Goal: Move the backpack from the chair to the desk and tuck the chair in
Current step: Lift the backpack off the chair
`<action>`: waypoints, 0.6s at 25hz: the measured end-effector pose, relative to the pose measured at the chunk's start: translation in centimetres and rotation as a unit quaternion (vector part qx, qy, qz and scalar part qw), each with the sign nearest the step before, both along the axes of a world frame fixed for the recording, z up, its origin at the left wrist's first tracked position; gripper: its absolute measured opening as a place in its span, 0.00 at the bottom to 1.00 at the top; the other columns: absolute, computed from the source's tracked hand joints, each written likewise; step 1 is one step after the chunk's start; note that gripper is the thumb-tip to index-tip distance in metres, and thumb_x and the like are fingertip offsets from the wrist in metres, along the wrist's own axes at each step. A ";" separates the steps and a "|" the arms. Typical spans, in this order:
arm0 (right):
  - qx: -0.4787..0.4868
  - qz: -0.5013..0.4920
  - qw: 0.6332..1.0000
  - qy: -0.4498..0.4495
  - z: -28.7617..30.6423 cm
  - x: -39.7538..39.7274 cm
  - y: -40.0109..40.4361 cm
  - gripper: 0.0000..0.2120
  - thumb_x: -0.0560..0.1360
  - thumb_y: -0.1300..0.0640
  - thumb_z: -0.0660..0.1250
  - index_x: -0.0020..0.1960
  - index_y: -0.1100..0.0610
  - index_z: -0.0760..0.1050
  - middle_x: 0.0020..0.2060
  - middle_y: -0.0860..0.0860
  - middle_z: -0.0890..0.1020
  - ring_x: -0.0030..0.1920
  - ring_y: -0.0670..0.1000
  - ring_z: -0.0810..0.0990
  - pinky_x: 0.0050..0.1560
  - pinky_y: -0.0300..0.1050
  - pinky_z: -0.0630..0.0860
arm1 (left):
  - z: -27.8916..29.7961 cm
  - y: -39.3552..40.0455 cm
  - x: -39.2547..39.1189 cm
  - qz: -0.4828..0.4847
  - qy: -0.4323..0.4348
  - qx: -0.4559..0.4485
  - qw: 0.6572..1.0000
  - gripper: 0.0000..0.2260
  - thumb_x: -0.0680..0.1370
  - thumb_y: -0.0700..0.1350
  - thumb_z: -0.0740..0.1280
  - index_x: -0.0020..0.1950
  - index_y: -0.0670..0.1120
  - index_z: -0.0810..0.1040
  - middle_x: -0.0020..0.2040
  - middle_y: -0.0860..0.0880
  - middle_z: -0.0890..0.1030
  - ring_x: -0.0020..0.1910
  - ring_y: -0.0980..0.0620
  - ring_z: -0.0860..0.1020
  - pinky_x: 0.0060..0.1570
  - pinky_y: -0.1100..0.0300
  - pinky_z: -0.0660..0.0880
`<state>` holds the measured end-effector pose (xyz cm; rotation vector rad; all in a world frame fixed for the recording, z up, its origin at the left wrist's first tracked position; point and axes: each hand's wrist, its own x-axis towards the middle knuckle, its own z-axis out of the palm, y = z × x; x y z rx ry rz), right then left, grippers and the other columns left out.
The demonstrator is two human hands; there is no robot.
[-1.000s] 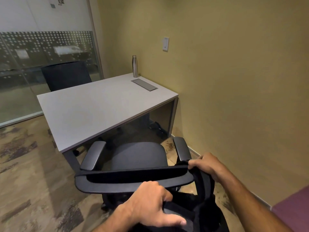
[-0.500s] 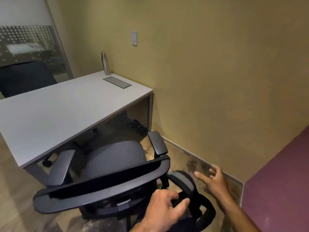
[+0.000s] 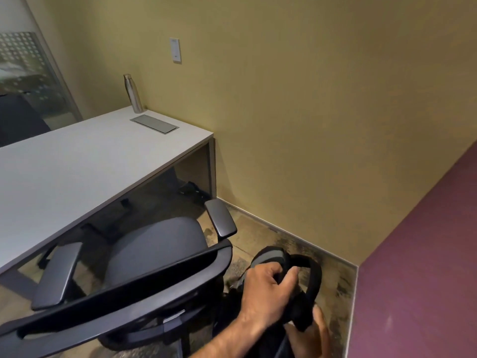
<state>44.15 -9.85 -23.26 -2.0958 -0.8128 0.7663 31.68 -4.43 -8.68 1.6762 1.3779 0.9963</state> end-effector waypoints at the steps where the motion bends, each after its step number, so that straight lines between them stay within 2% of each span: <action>1: -0.006 0.012 1.000 0.018 0.4 0.4 0.9 0.19 0.70 0.61 0.77 0.58 0.53 0.76 0.45 0.52 0.82 0.48 0.57 0.81 0.52 0.50 0.76 | 0.2 0.3 0.6 0.002 -0.001 0.001 1.000 0.28 0.72 0.63 0.65 0.30 0.39 0.67 0.25 0.50 0.65 0.26 0.56 0.63 0.28 0.50 0.64; 2: 0.003 0.010 0.999 0.043 1.5 0.9 1.7 0.14 0.71 0.60 0.75 0.54 0.52 0.78 0.43 0.51 0.83 0.47 0.57 0.81 0.52 0.52 0.78 | 0.3 0.7 1.0 0.006 -0.004 0.001 1.000 0.28 0.72 0.63 0.65 0.29 0.39 0.66 0.25 0.50 0.64 0.26 0.56 0.62 0.28 0.51 0.63; 4: 0.039 -0.056 0.993 0.098 1.9 2.6 3.7 0.06 0.70 0.54 0.75 0.46 0.52 0.81 0.39 0.50 0.85 0.45 0.56 0.82 0.52 0.54 0.79 | 0.6 1.4 1.3 0.008 -0.023 -0.001 1.000 0.26 0.73 0.61 0.67 0.27 0.44 0.63 0.24 0.52 0.62 0.25 0.56 0.61 0.28 0.55 0.60; 6: 0.054 -0.132 0.972 0.187 3.4 3.6 5.7 0.08 0.68 0.52 0.72 0.37 0.57 0.80 0.36 0.56 0.85 0.40 0.54 0.81 0.44 0.49 0.78 | 1.0 2.1 1.2 0.003 -0.041 -0.004 0.999 0.25 0.74 0.56 0.71 0.26 0.48 0.62 0.23 0.54 0.62 0.25 0.56 0.61 0.27 0.58 0.59; 7: 0.089 -0.143 0.958 0.233 4.0 3.9 6.6 0.07 0.68 0.55 0.71 0.35 0.58 0.79 0.35 0.61 0.83 0.37 0.51 0.79 0.39 0.45 0.77 | 1.3 2.7 0.9 0.002 -0.043 -0.003 0.999 0.25 0.75 0.54 0.72 0.25 0.48 0.62 0.22 0.54 0.61 0.25 0.56 0.61 0.28 0.59 0.59; 8: 0.097 -0.129 0.960 0.227 5.6 4.0 7.2 0.05 0.69 0.62 0.71 0.35 0.59 0.78 0.34 0.60 0.81 0.34 0.48 0.77 0.34 0.41 0.75 | 1.8 3.4 0.6 -0.001 -0.038 -0.002 0.999 0.26 0.75 0.53 0.72 0.24 0.49 0.62 0.22 0.54 0.61 0.25 0.56 0.61 0.28 0.60 0.59; 9: 0.135 -0.115 0.957 0.229 6.5 4.3 8.1 0.07 0.69 0.70 0.71 0.37 0.59 0.78 0.33 0.57 0.81 0.33 0.47 0.77 0.32 0.40 0.75 | 2.5 4.3 0.1 -0.007 -0.025 -0.010 1.000 0.26 0.75 0.53 0.72 0.24 0.49 0.62 0.21 0.54 0.61 0.24 0.56 0.62 0.28 0.61 0.59; 11: 0.168 -0.067 0.965 0.189 8.6 5.2 9.8 0.16 0.65 0.77 0.73 0.40 0.56 0.82 0.33 0.52 0.85 0.36 0.52 0.82 0.38 0.49 0.80 | 4.3 6.6 -0.9 -0.039 0.047 -0.058 0.996 0.24 0.75 0.57 0.71 0.25 0.49 0.66 0.22 0.55 0.65 0.25 0.57 0.64 0.29 0.61 0.62; 13: 0.202 -0.033 0.964 0.169 10.6 6.1 11.6 0.21 0.63 0.79 0.73 0.41 0.54 0.83 0.34 0.51 0.87 0.40 0.59 0.85 0.44 0.59 0.82 | 6.2 8.8 -1.7 -0.097 0.185 -0.115 0.971 0.20 0.73 0.62 0.70 0.32 0.48 0.76 0.28 0.56 0.74 0.31 0.58 0.74 0.34 0.60 0.70; 15: 0.238 -0.008 0.958 0.159 12.5 7.1 13.7 0.24 0.64 0.83 0.70 0.40 0.53 0.83 0.34 0.48 0.87 0.39 0.58 0.85 0.47 0.58 0.83 | 7.7 10.8 -2.1 -0.147 0.284 -0.142 0.937 0.20 0.71 0.65 0.71 0.41 0.47 0.81 0.35 0.54 0.79 0.38 0.55 0.79 0.38 0.60 0.73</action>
